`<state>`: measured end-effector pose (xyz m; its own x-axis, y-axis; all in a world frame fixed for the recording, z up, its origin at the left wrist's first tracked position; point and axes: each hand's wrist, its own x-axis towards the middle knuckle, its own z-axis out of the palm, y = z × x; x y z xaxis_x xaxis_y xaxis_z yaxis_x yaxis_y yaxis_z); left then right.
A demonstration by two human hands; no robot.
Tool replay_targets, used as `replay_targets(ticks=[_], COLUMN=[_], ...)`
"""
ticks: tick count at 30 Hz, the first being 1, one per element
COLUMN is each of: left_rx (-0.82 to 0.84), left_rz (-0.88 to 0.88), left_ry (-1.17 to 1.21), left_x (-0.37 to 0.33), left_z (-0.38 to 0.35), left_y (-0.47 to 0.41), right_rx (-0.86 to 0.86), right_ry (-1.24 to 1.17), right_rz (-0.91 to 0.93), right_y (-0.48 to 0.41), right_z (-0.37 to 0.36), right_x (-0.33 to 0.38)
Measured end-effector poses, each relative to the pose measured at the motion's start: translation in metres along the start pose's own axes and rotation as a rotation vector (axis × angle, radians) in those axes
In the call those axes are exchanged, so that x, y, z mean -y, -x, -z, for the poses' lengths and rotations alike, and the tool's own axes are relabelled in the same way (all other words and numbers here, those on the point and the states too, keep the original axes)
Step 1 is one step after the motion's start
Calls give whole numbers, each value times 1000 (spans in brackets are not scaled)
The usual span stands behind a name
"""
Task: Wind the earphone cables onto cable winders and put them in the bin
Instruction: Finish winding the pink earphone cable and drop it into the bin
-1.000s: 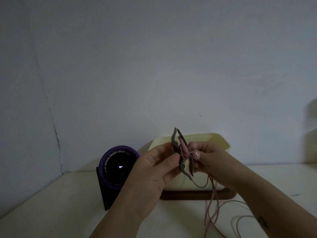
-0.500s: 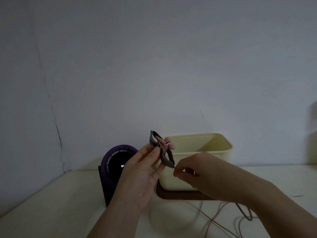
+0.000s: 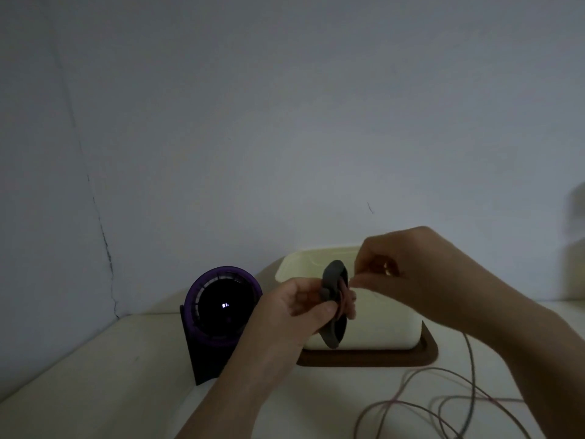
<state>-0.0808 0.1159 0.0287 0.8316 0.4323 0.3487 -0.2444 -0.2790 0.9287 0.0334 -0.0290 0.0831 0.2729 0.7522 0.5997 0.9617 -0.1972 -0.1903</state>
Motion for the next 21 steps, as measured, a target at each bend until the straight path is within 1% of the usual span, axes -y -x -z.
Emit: replay_targets(ticks=[4, 6, 9, 11, 15, 21], left_rx=[58, 124, 252, 300, 321, 325], left_rz=[-10, -19, -33, -43, -46, -50], left_ry=[-48, -53, 35, 99, 164, 200], left_x=[3, 0, -5, -9, -12, -15], left_z=[5, 6, 7, 7, 8, 7], left_y=[-1, 0, 4, 5, 5, 6], right_rx=[-79, -125, -180, -197, -231, -228], right_ry=[-24, -50, -122, -215, -375, -561], right_rz=[31, 54, 71, 56, 17, -23], right_y=[-1, -2, -2, -2, -4, -6], right_z=[3, 3, 4, 4, -2, -11], right_x=[-11, -16, -22, -24, -28, -28])
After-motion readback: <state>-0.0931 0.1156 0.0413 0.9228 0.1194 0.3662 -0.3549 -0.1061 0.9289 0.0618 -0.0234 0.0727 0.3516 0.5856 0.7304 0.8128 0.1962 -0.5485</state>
